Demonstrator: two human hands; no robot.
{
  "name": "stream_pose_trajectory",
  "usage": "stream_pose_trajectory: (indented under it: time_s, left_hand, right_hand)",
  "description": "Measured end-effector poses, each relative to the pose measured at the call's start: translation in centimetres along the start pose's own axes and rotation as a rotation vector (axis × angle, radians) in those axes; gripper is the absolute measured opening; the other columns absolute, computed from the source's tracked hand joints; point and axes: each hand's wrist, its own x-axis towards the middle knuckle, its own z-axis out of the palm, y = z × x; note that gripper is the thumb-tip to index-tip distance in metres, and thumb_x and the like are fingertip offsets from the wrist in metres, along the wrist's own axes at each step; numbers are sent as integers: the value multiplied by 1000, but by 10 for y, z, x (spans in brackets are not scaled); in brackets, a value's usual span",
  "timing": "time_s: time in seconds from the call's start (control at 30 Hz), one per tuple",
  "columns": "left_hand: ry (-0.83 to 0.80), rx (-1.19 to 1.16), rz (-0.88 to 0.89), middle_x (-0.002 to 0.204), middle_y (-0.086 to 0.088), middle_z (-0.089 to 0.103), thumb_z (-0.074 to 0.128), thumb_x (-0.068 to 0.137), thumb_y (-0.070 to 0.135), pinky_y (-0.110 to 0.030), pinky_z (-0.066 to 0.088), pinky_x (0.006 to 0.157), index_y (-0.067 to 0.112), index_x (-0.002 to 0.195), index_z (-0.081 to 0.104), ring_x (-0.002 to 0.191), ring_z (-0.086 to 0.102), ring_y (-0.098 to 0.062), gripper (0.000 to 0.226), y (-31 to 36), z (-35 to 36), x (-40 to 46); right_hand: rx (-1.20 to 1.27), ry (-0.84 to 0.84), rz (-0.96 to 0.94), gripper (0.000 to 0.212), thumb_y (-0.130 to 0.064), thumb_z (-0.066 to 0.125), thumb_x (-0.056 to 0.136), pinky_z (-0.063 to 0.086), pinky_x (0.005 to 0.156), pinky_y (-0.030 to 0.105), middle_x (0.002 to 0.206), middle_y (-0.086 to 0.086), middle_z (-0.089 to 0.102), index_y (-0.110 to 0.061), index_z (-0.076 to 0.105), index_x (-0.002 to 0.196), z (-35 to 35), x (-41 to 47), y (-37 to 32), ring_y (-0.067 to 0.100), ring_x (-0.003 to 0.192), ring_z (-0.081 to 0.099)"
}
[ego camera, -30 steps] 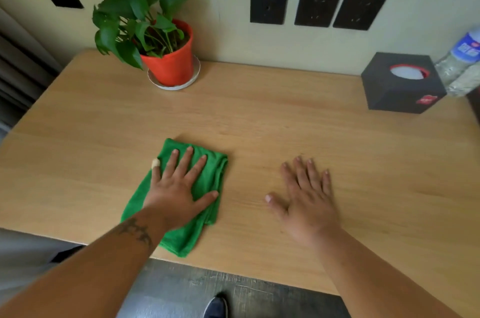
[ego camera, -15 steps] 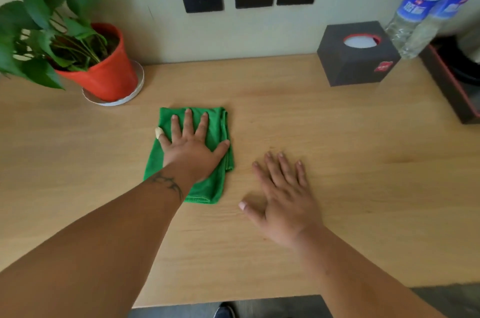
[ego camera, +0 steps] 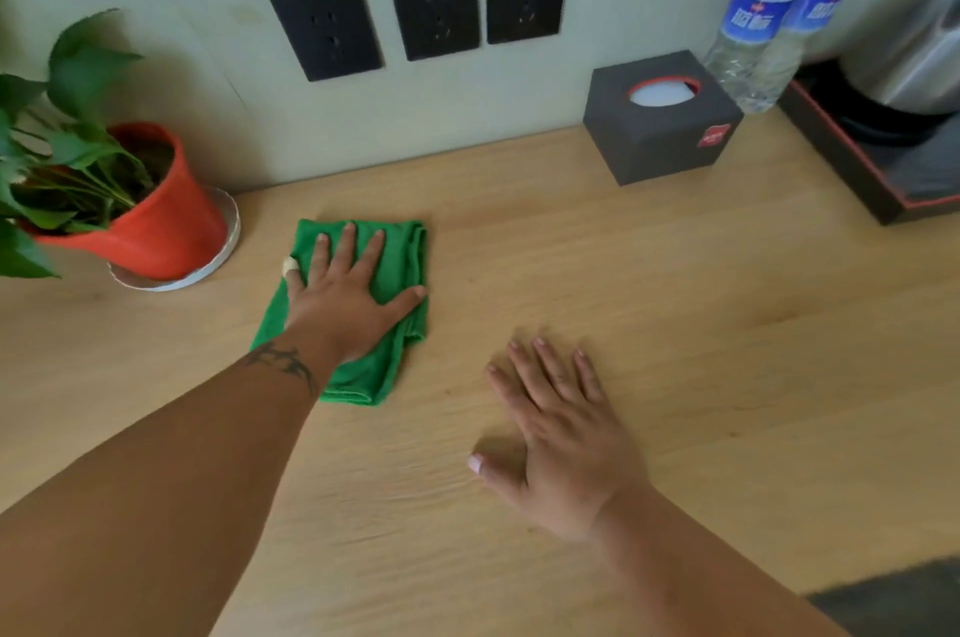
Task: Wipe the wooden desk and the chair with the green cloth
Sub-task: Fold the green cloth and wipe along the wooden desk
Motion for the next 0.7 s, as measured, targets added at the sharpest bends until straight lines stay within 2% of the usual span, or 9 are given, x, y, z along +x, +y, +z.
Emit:
stream_pose_trajectory:
  time_s: [0.17,0.33,0.43,0.57,0.7]
  left_hand:
    - [-29,-14,-140,169,2,-12,11,67,97,-66,1,119,41,157,-6,154,-11,-31,108,26,-7,19]
    - [-40,42,129,168,3,-17,14,75,91,-64,-3,120,42,156,-8,154,-15,-30,98,79,1,0]
    - [-61,52,256,167,4,-19,13,79,88,-63,-7,120,44,155,-9,153,-18,-28,91,84,11,-29]
    - [-31,54,328,168,4,-17,9,85,81,-61,-7,120,43,156,-8,153,-16,-28,82,66,23,-77]
    - [-55,67,365,166,4,-22,8,84,84,-61,-8,120,42,155,-13,152,-22,-27,85,46,31,-136]
  right_hand:
    - [11,-1,-7,92,-81,24,89,-6,124,55,170,-1,-12,-28,6,162,1,-1,0,19,154,-22]
    - [0,-57,4,92,-80,24,89,-9,123,53,171,-2,-15,-28,4,162,-3,0,-1,18,153,-25]
    - [-35,-111,-4,90,-78,25,91,-9,124,51,171,0,-13,-25,7,162,-7,-1,1,18,154,-23]
    - [-105,-178,-52,82,-75,23,95,-9,125,49,170,-1,-15,-30,3,161,-17,-7,13,18,154,-22]
    - [-143,-161,-9,84,-77,17,94,-8,125,50,171,-1,-13,-29,-3,161,-23,-22,33,19,155,-20]
